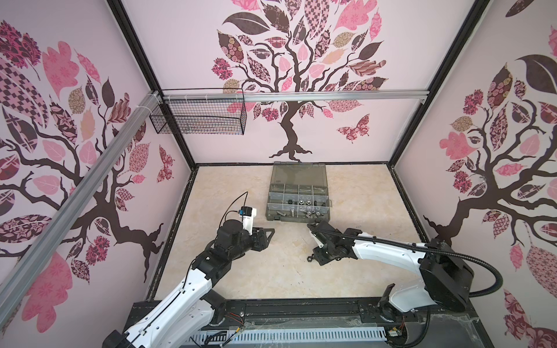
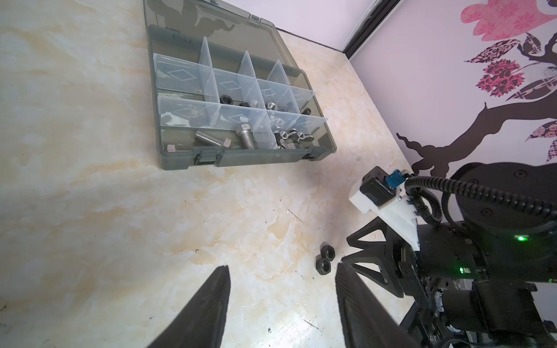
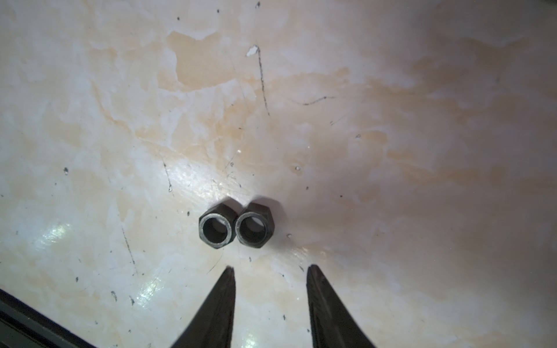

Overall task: Sort the screws and nuts into containers
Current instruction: 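Lower the right gripper and grasp one of the two dark nuts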

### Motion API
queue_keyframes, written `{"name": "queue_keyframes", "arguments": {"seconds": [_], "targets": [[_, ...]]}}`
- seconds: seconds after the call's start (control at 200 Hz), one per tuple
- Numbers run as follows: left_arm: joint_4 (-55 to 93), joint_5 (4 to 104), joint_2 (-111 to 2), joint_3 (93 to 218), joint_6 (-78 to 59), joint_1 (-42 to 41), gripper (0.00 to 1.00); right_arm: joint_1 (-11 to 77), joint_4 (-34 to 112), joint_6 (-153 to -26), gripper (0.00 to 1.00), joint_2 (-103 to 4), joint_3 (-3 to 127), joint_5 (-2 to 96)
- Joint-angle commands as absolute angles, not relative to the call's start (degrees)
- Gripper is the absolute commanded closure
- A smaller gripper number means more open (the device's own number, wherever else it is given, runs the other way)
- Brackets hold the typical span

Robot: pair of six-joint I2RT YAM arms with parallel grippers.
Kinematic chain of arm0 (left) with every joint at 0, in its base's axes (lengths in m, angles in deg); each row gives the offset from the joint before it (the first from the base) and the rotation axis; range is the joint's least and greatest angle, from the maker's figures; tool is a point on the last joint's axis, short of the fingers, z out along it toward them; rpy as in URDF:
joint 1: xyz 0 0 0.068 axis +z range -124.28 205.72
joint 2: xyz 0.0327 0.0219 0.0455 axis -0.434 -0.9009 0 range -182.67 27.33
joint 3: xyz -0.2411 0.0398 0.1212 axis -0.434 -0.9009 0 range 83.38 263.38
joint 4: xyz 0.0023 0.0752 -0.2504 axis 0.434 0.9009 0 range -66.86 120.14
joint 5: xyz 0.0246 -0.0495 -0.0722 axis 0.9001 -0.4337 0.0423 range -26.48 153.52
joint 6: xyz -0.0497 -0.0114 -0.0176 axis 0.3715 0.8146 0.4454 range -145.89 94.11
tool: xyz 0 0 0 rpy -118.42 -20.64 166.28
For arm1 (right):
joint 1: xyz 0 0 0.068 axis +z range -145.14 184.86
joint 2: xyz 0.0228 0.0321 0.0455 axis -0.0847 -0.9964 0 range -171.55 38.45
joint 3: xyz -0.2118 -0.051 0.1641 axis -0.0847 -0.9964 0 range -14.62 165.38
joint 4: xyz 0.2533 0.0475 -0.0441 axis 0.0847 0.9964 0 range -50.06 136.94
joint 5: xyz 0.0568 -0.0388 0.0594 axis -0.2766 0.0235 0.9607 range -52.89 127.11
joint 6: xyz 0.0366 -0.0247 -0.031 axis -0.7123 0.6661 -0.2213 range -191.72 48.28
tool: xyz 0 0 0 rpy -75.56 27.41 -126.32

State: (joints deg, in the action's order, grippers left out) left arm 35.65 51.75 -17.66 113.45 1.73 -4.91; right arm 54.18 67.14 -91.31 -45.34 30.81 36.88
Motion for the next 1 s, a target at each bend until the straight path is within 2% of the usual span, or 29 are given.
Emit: {"name": "queue_keyframes", "arguments": {"seconds": [0.0, 0.7, 0.995], "targets": [[34.2, 51.0, -17.6, 112.2, 2.3, -4.8, 0.41, 55.1, 68.0, -92.4, 0.58, -47.5, 31.3, 36.3], [34.4, 51.4, -17.1, 111.7, 2.9, -4.9, 0.41, 58.0, 67.9, -91.6, 0.59, -55.3, 36.3, 31.5], [35.2, 51.7, -17.3, 112.3, 2.8, -4.8, 0.41, 58.5, 68.0, -91.1, 0.65, -57.4, 37.7, 29.9]]}}
